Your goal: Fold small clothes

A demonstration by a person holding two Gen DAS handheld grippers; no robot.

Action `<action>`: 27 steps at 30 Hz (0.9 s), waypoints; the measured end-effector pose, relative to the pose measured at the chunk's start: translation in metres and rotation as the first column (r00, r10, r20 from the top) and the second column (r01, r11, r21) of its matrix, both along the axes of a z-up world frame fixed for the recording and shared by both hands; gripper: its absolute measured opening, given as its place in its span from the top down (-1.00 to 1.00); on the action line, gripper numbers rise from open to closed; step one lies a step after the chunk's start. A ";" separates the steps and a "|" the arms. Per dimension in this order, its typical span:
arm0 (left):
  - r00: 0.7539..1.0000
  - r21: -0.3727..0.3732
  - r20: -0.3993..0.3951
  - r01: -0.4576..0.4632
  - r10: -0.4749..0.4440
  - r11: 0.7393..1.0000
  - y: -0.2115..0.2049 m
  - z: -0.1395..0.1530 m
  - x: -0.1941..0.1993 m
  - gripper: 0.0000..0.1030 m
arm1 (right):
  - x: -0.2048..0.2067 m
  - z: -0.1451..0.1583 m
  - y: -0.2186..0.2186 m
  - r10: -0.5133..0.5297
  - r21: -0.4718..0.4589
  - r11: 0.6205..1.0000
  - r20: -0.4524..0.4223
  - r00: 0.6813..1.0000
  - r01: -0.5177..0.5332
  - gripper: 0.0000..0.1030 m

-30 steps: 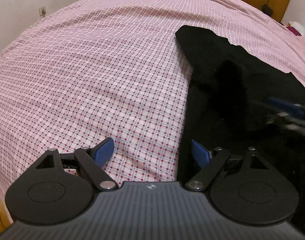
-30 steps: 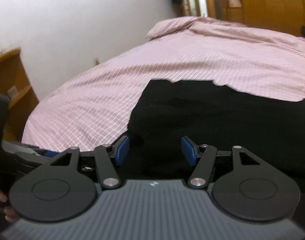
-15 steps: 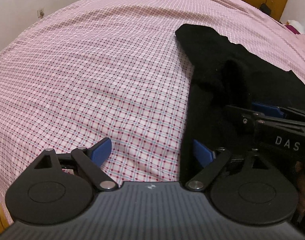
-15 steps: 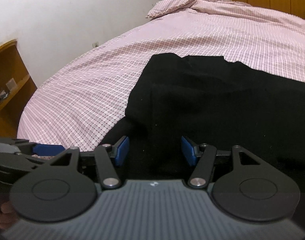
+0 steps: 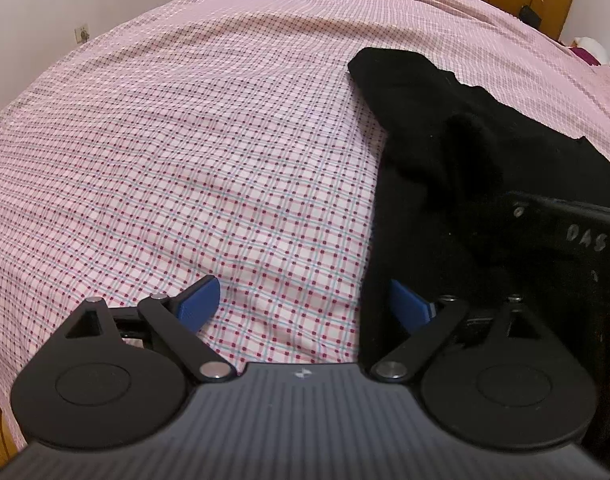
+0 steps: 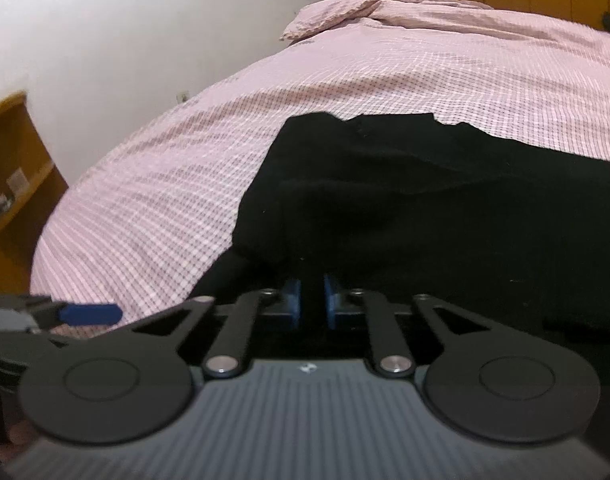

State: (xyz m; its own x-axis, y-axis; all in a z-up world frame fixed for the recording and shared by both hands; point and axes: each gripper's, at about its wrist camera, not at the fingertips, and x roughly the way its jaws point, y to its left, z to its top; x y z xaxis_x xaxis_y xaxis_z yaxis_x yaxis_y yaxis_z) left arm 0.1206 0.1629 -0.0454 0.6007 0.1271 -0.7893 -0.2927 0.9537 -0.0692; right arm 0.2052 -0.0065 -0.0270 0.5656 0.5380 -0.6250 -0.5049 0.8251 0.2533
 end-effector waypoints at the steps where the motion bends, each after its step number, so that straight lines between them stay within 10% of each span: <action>1: 1.000 0.000 0.000 0.000 0.000 1.000 0.000 0.000 0.000 -0.83 | 0.000 0.002 -0.003 -0.004 0.017 1.000 0.000 1.000 0.004 0.86; 17: 1.000 0.009 -0.004 0.000 0.000 1.000 -0.001 -0.001 0.000 -0.83 | -0.014 0.059 -0.128 -0.277 0.250 0.936 0.088 0.957 0.248 0.88; 27: 1.000 0.031 -0.014 -0.012 0.013 0.999 -0.004 0.000 0.004 -0.84 | -0.006 0.013 -0.224 -0.500 0.216 0.843 -0.020 0.866 0.492 0.84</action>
State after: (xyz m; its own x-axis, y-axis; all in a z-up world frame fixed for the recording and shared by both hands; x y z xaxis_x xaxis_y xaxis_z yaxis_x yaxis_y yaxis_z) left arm 0.1243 0.1588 -0.0451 0.5874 0.1593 -0.7935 -0.3056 0.9515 -0.0352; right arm 0.1988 -0.2310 -0.0144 0.8114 0.2940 -0.5052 -0.0544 0.8986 0.4355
